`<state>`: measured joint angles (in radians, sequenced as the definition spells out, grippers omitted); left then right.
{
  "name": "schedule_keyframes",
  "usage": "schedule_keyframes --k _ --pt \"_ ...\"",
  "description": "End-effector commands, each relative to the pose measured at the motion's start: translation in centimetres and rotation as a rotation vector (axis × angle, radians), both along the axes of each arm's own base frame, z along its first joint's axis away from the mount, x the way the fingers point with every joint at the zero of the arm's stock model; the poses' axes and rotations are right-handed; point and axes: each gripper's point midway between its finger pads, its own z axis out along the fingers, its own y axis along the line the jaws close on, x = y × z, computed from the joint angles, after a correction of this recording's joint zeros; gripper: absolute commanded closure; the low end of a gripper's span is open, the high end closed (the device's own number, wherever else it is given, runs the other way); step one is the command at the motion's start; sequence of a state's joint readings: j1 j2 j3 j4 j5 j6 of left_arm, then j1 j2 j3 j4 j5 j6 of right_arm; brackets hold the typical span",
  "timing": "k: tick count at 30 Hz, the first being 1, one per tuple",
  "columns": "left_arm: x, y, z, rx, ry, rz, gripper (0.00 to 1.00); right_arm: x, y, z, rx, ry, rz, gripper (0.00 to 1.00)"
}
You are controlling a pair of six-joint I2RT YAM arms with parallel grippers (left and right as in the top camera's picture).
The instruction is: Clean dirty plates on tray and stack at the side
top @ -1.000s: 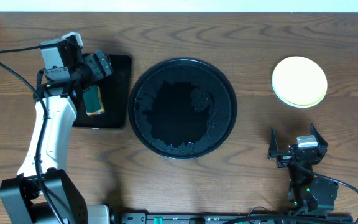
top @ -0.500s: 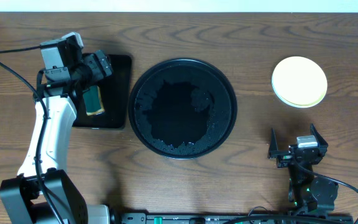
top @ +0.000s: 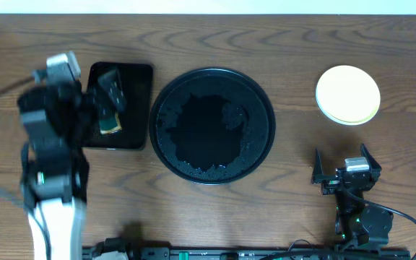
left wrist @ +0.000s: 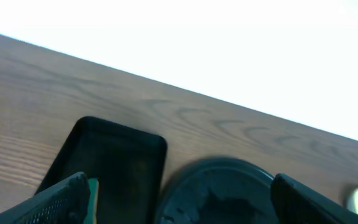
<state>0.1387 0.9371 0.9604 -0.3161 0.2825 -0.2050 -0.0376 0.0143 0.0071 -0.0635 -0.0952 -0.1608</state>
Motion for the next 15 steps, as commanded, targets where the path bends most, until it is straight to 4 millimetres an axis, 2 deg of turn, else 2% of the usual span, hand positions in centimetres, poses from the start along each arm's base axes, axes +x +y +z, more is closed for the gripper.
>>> schedule_keyframes --k 1,4,8,11,13,15 --pt "-2.8 -1.5 -1.9 0.011 -0.006 -0.038 0.07 0.0 0.3 0.0 0.018 -0.002 0.006 0.01" --pt "-5.1 -1.2 -3.9 0.051 -0.019 -0.007 0.07 0.0 0.3 0.0 0.018 -0.002 0.006 0.01" --pt "-7.6 -1.3 -7.8 0.054 -0.019 0.0 0.07 0.0 0.3 0.0 0.018 -0.001 0.006 0.01" --pt "-8.4 -1.4 -10.1 0.057 -0.044 0.001 0.07 0.0 0.3 0.0 0.018 -0.001 0.006 0.01" --pt "-8.3 -1.3 -10.3 0.063 -0.116 0.005 0.07 0.0 0.3 0.0 0.018 -0.001 0.006 0.01" --pt "-7.9 -1.4 -9.2 0.072 -0.247 0.006 0.07 0.0 0.3 0.0 0.018 -0.001 0.006 0.01"
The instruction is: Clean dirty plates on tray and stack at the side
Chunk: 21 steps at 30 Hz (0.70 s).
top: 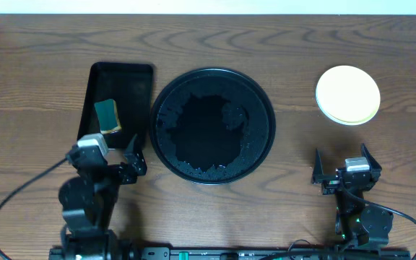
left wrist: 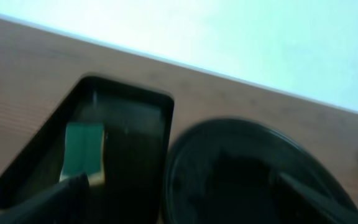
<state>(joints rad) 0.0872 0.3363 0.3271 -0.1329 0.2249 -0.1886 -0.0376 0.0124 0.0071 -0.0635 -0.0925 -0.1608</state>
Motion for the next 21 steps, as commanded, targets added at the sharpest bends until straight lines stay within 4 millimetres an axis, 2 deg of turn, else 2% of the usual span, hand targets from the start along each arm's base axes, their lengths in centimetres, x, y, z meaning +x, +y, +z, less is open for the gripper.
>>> schedule_keyframes --k 1,3,5,8,14,21 --pt "0.1 0.0 1.5 0.026 -0.166 0.002 0.07 0.0 0.3 0.0 0.018 0.001 0.009 0.01" --pt "-0.2 -0.5 3.4 0.035 -0.313 -0.013 0.07 0.0 0.3 0.0 0.018 0.001 0.009 0.01" --pt "-0.6 -0.8 4.2 0.038 -0.39 -0.023 0.07 0.0 0.3 0.0 0.018 0.001 0.009 0.01" --pt "-0.9 -0.8 3.5 0.036 -0.41 -0.018 0.07 0.0 0.3 0.0 0.018 0.001 0.009 0.01" --pt "-0.6 -0.1 -0.9 0.036 -0.302 0.023 0.07 0.0 0.3 0.0 0.018 0.001 0.009 0.01" --pt "-1.1 0.6 -7.2 0.041 -0.047 0.061 0.07 0.0 0.3 0.0 0.018 0.001 0.009 0.01"
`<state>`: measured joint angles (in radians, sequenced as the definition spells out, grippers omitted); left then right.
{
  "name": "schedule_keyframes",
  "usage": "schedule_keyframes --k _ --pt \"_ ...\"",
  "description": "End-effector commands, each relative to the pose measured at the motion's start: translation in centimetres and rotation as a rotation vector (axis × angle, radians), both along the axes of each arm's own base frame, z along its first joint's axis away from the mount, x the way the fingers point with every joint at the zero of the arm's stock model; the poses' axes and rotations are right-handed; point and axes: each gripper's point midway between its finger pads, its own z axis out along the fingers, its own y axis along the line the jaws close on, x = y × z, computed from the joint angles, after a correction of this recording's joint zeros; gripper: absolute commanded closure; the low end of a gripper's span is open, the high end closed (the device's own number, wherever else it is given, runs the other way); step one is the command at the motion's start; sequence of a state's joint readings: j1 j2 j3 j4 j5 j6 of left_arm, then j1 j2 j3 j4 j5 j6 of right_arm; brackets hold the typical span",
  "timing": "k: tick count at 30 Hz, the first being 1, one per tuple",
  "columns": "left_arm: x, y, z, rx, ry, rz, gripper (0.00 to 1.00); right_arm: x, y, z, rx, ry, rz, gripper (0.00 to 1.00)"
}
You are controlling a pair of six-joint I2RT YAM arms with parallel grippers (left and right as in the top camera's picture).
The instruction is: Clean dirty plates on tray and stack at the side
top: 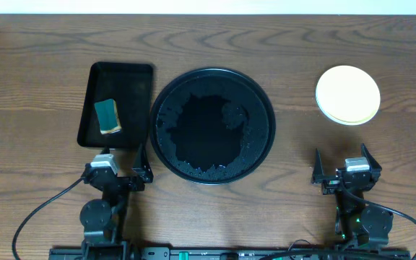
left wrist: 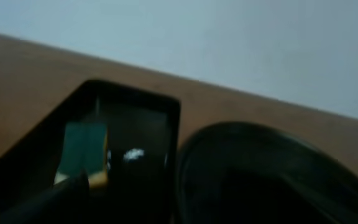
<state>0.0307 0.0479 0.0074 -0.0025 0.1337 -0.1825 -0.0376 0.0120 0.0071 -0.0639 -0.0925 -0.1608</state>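
Observation:
A stack of cream plates (top: 348, 94) sits on the table at the far right. The round black tray (top: 211, 126) in the middle holds only dark crumbs. A green sponge (top: 107, 115) lies in the black rectangular tray (top: 132, 87) at the left. My left gripper (top: 116, 166) stands open at the table's front, just short of that tray, holding nothing. My right gripper (top: 341, 162) stands open at the front right, below the plates. The dim left wrist view shows the sponge (left wrist: 84, 149), the rectangular tray (left wrist: 138, 124) and the round tray (left wrist: 278, 162) ahead.
The wooden table (top: 42, 43) runs to a pale wall at the back. Cables trail from both arm bases along the front edge (top: 208, 253).
My left arm has drawn back a little further toward the front edge and sits lower. The sponge, both trays, the plates and the right arm have not moved.
My left arm first reached over the rectangular tray, its fingers at the sponge. Then it stood in front of that tray, with the sponge left lying inside. Now it rests open at the front edge. The right arm stayed still throughout.

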Motion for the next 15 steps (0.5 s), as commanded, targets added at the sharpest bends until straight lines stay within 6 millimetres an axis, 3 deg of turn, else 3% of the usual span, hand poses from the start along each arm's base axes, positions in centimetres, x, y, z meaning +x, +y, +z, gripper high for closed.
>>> schedule_keyframes --k 1,15 --pt "-0.26 0.62 -1.24 0.023 0.045 0.035 0.07 -0.03 0.3 -0.05 0.018 0.001 0.009 0.01" --pt "-0.27 0.6 -0.97 0.078 0.032 0.026 0.07 -0.03 0.3 -0.04 0.018 0.001 0.009 0.01"
